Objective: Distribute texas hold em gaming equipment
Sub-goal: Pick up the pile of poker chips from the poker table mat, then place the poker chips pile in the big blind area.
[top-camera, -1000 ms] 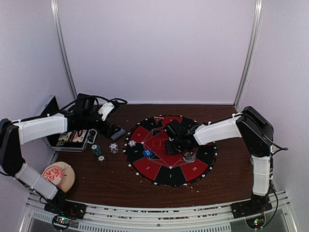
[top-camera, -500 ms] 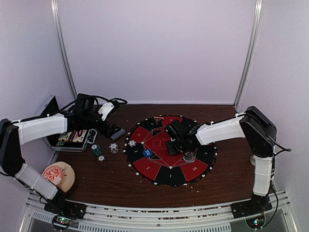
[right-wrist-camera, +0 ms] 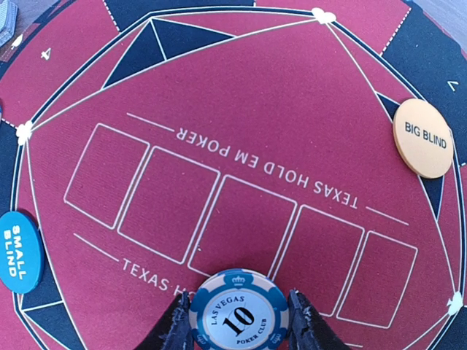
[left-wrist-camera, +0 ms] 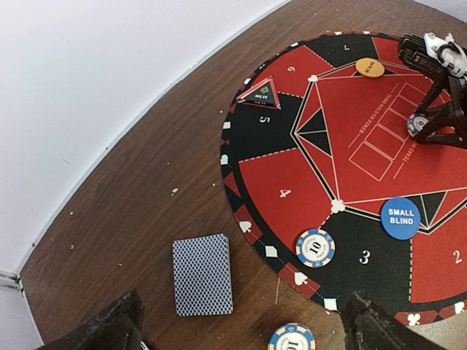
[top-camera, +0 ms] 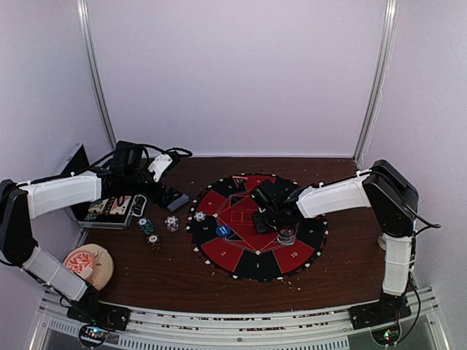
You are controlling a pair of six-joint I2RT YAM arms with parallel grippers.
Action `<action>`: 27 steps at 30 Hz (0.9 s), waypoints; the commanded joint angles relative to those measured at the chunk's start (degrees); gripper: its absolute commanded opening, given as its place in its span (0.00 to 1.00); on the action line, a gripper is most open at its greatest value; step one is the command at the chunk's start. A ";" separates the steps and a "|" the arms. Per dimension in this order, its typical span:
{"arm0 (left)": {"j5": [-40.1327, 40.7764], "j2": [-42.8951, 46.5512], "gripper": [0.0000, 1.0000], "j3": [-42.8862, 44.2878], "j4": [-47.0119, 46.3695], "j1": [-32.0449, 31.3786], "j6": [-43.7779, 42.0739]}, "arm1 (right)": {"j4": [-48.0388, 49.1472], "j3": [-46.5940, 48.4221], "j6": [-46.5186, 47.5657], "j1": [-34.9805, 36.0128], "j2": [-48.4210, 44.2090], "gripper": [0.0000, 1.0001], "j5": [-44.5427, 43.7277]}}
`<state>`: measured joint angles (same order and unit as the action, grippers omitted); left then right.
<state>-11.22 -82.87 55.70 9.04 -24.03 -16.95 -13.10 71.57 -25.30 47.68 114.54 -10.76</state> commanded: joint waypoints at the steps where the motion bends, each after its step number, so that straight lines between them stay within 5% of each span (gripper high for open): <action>1: -0.02 1.31 0.98 -0.49 -2.27 0.22 0.73 | 0.06 -0.64 -0.19 -0.47 -2.83 0.30 -2.02; 11: -0.22 0.89 0.98 -0.37 -2.32 0.27 0.73 | -0.52 -0.29 -0.01 -2.57 -4.49 0.29 -2.70; 27: -0.29 0.68 0.98 -0.36 -2.36 0.28 0.70 | -0.26 -2.76 -1.39 -15.75 -9.92 0.28 -2.54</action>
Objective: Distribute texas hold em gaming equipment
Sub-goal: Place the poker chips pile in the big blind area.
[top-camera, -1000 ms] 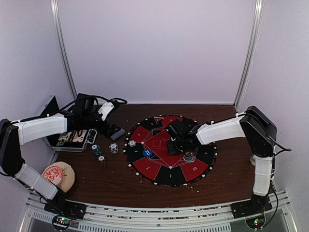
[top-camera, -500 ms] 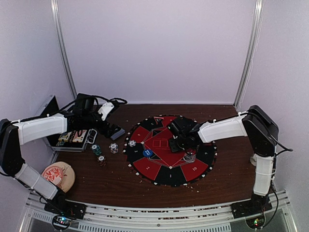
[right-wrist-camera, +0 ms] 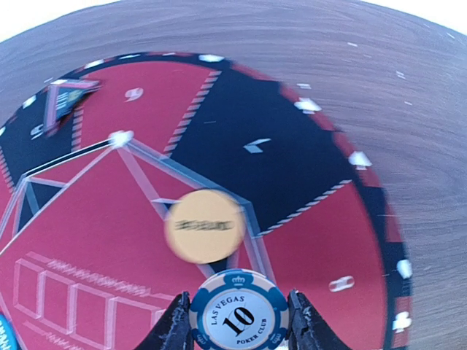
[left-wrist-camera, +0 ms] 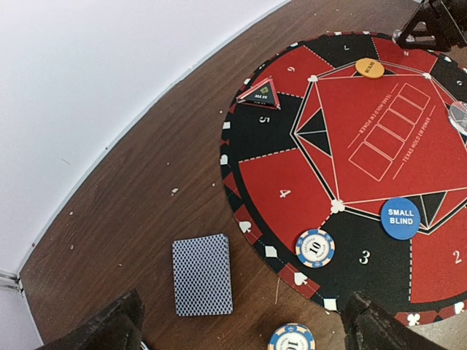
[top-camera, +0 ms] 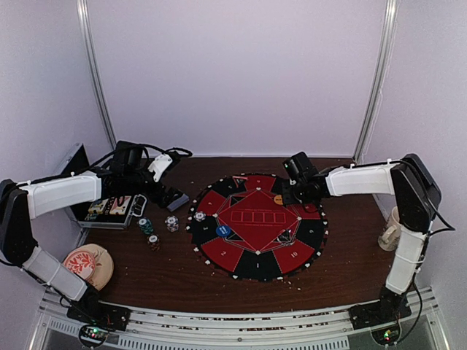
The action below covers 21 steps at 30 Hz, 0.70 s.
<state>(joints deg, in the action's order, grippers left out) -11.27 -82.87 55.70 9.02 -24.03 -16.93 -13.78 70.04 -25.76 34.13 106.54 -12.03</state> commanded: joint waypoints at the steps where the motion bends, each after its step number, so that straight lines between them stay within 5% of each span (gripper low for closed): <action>1: -0.25 0.69 0.98 -0.37 -2.34 0.22 0.67 | 0.71 -1.37 -1.11 -2.81 -1.94 0.28 -1.35; 21: -0.49 1.22 0.98 -0.47 -2.24 0.22 0.71 | 4.49 -3.34 -1.84 -7.21 1.15 0.28 -0.39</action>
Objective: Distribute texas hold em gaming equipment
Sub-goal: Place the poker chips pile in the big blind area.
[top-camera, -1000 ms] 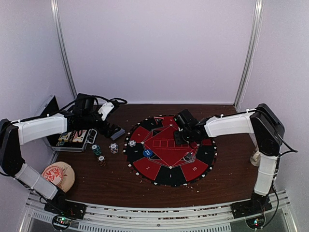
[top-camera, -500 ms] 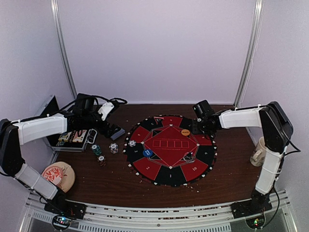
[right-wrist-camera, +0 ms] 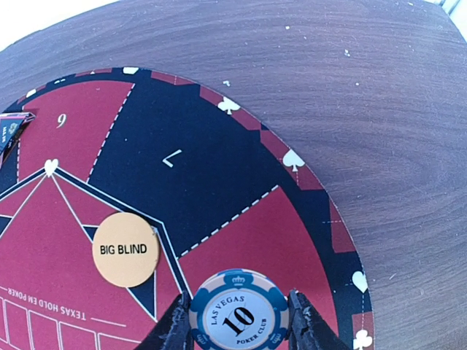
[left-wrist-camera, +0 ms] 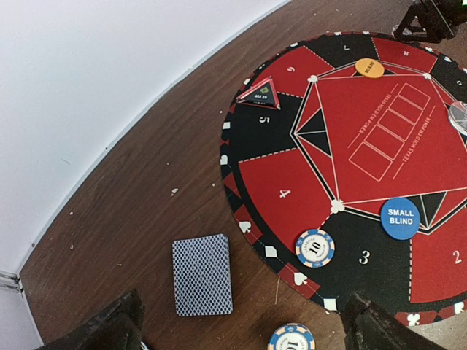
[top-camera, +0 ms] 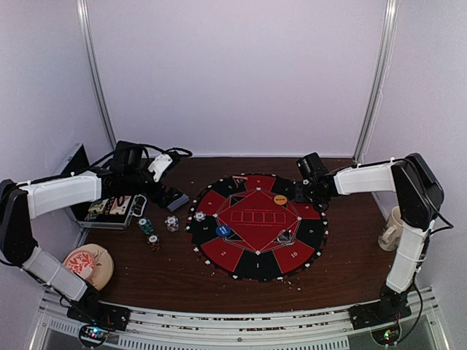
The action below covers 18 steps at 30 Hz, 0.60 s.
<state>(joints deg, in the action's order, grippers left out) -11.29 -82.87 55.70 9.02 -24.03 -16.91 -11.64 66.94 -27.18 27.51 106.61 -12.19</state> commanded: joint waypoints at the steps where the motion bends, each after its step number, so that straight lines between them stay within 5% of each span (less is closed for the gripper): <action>1: -0.41 1.22 0.98 -0.55 -2.25 0.21 0.65 | 2.48 -0.11 -0.49 -0.65 1.50 0.28 -0.21; 18: -0.57 1.20 0.98 -0.59 -2.31 0.22 0.52 | 2.13 4.07 -0.68 -1.67 6.94 0.28 1.88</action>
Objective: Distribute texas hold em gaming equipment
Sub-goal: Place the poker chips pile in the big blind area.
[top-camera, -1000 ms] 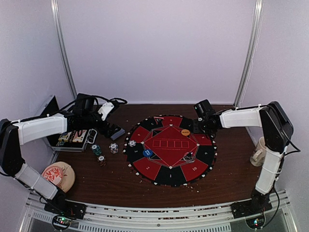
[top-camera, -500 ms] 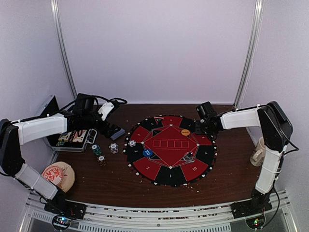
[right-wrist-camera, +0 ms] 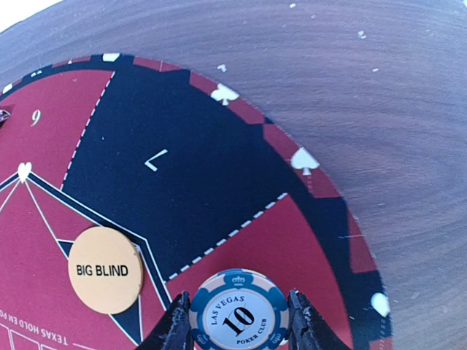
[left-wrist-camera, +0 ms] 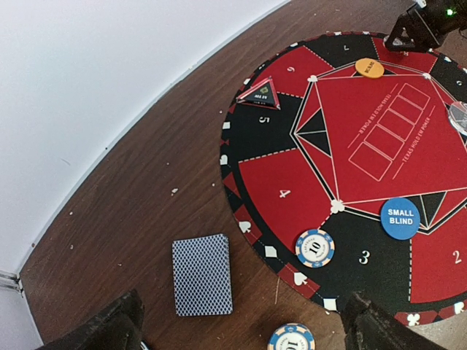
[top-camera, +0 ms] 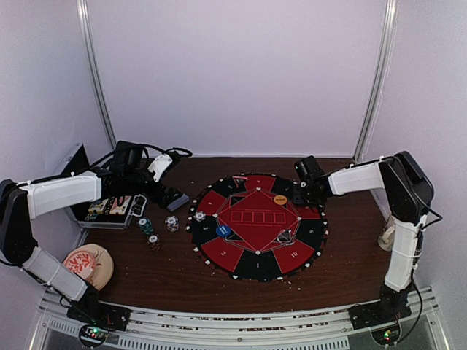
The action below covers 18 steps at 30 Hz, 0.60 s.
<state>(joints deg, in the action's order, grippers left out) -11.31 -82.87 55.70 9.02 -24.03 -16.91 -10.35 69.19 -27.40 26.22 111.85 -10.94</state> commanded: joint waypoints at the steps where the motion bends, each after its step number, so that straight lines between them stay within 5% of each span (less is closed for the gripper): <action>1: -0.50 1.22 0.98 -0.61 -2.33 0.26 0.48 | 0.86 1.93 -0.41 -0.38 1.86 0.28 0.67; 18: -0.64 0.69 0.98 -0.62 -2.42 0.22 0.39 | 1.30 3.02 0.40 -0.03 3.75 0.28 4.58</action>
<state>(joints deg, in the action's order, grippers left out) -11.33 -82.87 55.61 9.02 -24.03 -16.93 -9.58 70.43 -27.24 26.22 114.43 -6.63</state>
